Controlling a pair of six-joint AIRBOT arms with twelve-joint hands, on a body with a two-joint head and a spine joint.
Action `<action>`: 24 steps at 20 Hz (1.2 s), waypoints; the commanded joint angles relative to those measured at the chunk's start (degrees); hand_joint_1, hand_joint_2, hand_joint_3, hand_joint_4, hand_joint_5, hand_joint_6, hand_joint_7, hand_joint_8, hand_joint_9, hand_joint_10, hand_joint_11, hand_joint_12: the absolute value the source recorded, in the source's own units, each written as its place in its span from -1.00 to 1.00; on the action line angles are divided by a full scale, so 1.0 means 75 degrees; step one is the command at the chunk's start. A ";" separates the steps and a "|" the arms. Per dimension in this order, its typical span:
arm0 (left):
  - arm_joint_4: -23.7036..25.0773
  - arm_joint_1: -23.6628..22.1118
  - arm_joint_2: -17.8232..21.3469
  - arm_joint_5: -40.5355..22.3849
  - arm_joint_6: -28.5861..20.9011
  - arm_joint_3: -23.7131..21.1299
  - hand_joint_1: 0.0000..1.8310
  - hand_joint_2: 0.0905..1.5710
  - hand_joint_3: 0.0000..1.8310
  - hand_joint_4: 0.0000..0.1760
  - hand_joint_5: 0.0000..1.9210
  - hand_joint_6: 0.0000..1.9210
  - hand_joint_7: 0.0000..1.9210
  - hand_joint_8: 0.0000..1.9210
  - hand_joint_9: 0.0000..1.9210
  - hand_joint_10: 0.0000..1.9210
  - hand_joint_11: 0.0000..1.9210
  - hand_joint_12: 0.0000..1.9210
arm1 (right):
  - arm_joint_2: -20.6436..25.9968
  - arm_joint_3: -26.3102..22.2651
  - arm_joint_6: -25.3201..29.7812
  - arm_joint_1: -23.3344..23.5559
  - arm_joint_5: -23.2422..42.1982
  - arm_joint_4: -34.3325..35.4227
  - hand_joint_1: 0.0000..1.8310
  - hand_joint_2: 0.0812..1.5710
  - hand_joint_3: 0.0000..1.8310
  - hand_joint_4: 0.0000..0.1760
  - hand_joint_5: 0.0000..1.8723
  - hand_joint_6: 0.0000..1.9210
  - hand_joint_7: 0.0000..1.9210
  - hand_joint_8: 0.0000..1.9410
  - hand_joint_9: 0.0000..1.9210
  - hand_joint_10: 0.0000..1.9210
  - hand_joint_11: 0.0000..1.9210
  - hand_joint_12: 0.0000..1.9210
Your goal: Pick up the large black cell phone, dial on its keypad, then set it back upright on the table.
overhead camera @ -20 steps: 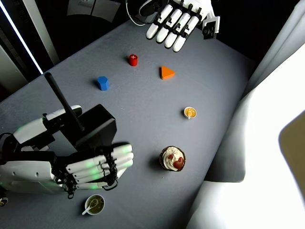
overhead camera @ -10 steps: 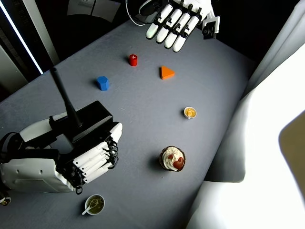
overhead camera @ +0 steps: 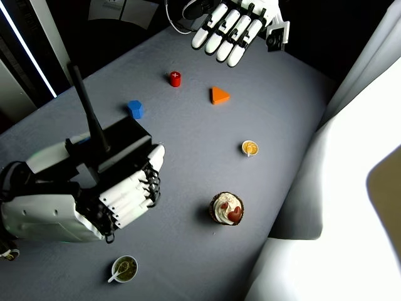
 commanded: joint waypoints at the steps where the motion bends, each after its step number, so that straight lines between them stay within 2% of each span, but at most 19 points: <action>1: -0.0817 -0.0231 0.0006 -0.0340 -0.0055 0.0017 -0.62 0.60 -0.99 -0.66 -0.87 -1.00 -0.92 -1.00 -0.91 -0.99 -1.00 -0.61 | 0.0135 -0.0023 0.0162 0.0092 0.1085 0.0244 0.50 0.43 -1.00 -1.00 0.01 -0.17 -0.09 0.23 -0.12 0.46 -0.13 0.40; 2: -0.0852 -0.0231 -0.0018 -0.0221 -0.0083 0.0010 -0.48 0.56 -1.00 -0.70 -0.84 -1.00 -0.84 -0.99 -0.82 -0.98 -1.00 -0.41 | 0.0159 -0.0070 0.0162 0.0092 0.1085 0.0244 0.49 0.44 -1.00 -1.00 0.01 -0.15 -0.10 0.24 -0.13 0.48 -0.14 0.43; 3: -0.0846 -0.0227 -0.0036 -0.0119 -0.0102 0.0000 -0.34 0.51 -1.00 -0.66 -0.76 -1.00 -0.69 -1.00 -0.63 -0.96 -0.95 -0.03 | 0.0178 -0.0087 0.0162 0.0092 0.1085 0.0244 0.50 0.42 -1.00 -1.00 0.02 -0.16 -0.06 0.17 -0.10 0.44 -0.14 0.40; 4: -0.0850 -0.0225 -0.0046 -0.0031 -0.0135 -0.0013 -0.26 0.47 -1.00 -0.61 -0.73 -1.00 -0.61 -0.99 -0.49 -0.93 -0.87 0.19 | 0.0191 -0.0087 0.0162 0.0093 0.1081 0.0244 0.50 0.42 -1.00 -1.00 0.03 -0.18 -0.06 0.18 -0.10 0.44 -0.13 0.38; 5: -0.0950 -0.0225 -0.0060 0.0033 -0.0152 -0.0026 -0.24 0.47 -1.00 -0.24 -0.73 -1.00 -0.53 -0.99 -0.39 -0.78 -0.75 0.37 | 0.0228 -0.0069 0.0165 0.0146 0.1065 0.0245 0.49 0.44 -1.00 -1.00 -0.02 -0.12 -0.10 0.25 -0.13 0.47 -0.16 0.39; 6: -0.1049 -0.0225 -0.0057 0.0099 -0.0096 -0.0065 -0.14 0.43 -1.00 -0.01 -0.74 -1.00 -0.47 -1.00 -0.41 -0.43 -0.72 0.54 | 0.0228 -0.0063 0.0172 0.0239 0.1026 0.0245 0.50 0.43 -1.00 -1.00 0.00 -0.13 -0.08 0.22 -0.12 0.46 -0.16 0.40; 7: -0.1112 -0.0225 -0.0048 0.0226 -0.0015 -0.0139 -0.01 0.44 -1.00 -0.06 -0.73 -1.00 -0.42 -0.99 -0.42 -0.12 -0.70 0.67 | 0.0233 -0.0070 0.0172 0.0417 0.0877 0.0247 0.50 0.42 -1.00 -1.00 0.02 -0.18 -0.05 0.17 -0.11 0.44 -0.15 0.39; 8: -0.1109 -0.0224 -0.0047 0.0388 -0.0075 -0.0198 0.09 0.46 -1.00 0.05 -0.72 -1.00 -0.32 -0.97 -0.40 0.08 -0.62 0.69 | 0.0233 -0.0084 0.0172 0.0551 0.0750 0.0245 0.60 0.41 -1.00 -1.00 0.04 -0.26 -0.07 0.14 -0.10 0.33 -0.21 0.69; 10: -0.1234 -0.0186 -0.0065 0.0592 -0.0120 -0.0292 0.24 0.58 -0.99 0.39 -0.72 -1.00 -0.19 -0.94 -0.43 0.44 -0.57 0.86 | 0.0233 -0.0087 0.0170 0.0841 0.0478 0.0144 0.50 0.43 -1.00 -1.00 0.01 -0.15 -0.08 0.20 -0.10 0.43 -0.16 0.40; 11: -0.1334 -0.0160 -0.0094 0.0638 -0.0064 -0.0341 0.37 0.51 -0.89 0.53 -0.77 -1.00 -0.25 0.21 -0.46 0.70 -0.55 0.92 | 0.0233 -0.0059 0.0170 0.0905 0.0442 0.0040 0.50 0.43 -1.00 -1.00 0.00 -0.13 -0.09 0.21 -0.10 0.43 -0.14 0.37; 12: -0.1305 -0.0128 -0.0108 0.0806 -0.0073 -0.0426 0.40 0.54 -0.94 0.42 -0.84 -0.99 -0.27 0.46 -0.43 0.89 -0.66 0.98 | 0.0233 -0.0011 0.0170 0.0957 0.0424 -0.0045 0.50 0.42 -1.00 -1.00 0.00 -0.14 -0.07 0.18 -0.09 0.42 -0.14 0.35; 13: -0.1285 -0.0118 -0.0124 0.0953 -0.0097 -0.0466 0.40 0.58 -0.97 0.36 -0.88 -1.00 -0.30 0.56 -0.42 0.98 -0.68 1.00 | 0.0231 0.0025 0.0170 0.0993 0.0415 -0.0085 0.50 0.41 -1.00 -1.00 0.01 -0.15 -0.05 0.15 -0.09 0.41 -0.13 0.34; 14: -0.1272 -0.0101 -0.0156 0.1058 -0.0157 -0.0473 0.41 0.58 -0.98 0.07 -0.94 -1.00 -0.29 0.58 -0.37 1.00 -0.61 1.00 | 0.0199 0.0058 0.0170 0.1028 0.0401 -0.0116 0.50 0.42 -1.00 -1.00 0.01 -0.15 -0.06 0.18 -0.10 0.43 -0.16 0.37; 15: -0.1273 -0.0083 -0.0180 0.1163 -0.0206 -0.0473 0.40 0.61 -0.98 0.31 -0.99 -1.00 -0.33 0.64 -0.34 1.00 -0.57 1.00 | 0.0175 0.0077 0.0170 0.1062 0.0383 -0.0144 0.50 0.43 -1.00 -1.00 0.01 -0.15 -0.08 0.20 -0.11 0.45 -0.17 0.38; 18: -0.1208 -0.0050 -0.0241 0.1550 -0.0132 -0.0659 0.42 0.60 -1.00 0.69 -0.99 -1.00 -0.31 0.62 -0.29 1.00 -0.42 1.00 | 0.0111 0.0114 0.0170 0.1200 0.0327 -0.0266 0.50 0.43 -1.00 -1.00 0.02 -0.15 -0.09 0.22 -0.12 0.46 -0.17 0.41; 20: -0.1163 -0.0058 -0.0247 0.1962 0.0100 -0.0851 0.42 0.61 -1.00 0.49 -1.00 -1.00 -0.33 0.64 -0.30 1.00 -0.44 1.00 | 0.0072 0.0168 0.0170 0.1305 0.0275 -0.0359 0.49 0.43 -1.00 -1.00 0.02 -0.15 -0.10 0.23 -0.14 0.46 -0.18 0.42; 22: -0.1165 -0.0073 -0.0354 0.2139 0.0223 -0.0903 0.43 0.60 -1.00 0.60 -1.00 -1.00 -0.31 0.62 -0.29 1.00 -0.46 1.00 | 0.0009 0.0231 0.0170 0.1494 0.0107 -0.0467 0.50 0.42 -1.00 -1.00 0.02 -0.12 -0.07 0.18 -0.11 0.43 -0.19 0.41; 23: -0.1167 -0.0111 -0.0438 0.2148 0.0297 -0.0900 0.42 0.60 -1.00 0.58 -1.00 -1.00 -0.31 0.62 -0.30 1.00 -0.53 1.00 | 0.0007 0.0231 0.0170 0.1553 0.0059 -0.0500 0.60 0.40 -1.00 -1.00 0.06 -0.24 -0.06 0.10 -0.09 0.28 -0.20 0.67; 24: -0.1182 -0.0116 -0.0515 0.2186 0.0379 -0.0924 0.42 0.61 -1.00 0.52 -1.00 -1.00 -0.32 0.63 -0.30 1.00 -0.56 1.00 | 0.0001 0.0233 0.0170 0.1643 0.0021 -0.0561 0.62 0.40 -1.00 -1.00 0.07 -0.28 -0.05 0.09 -0.08 0.27 -0.22 0.73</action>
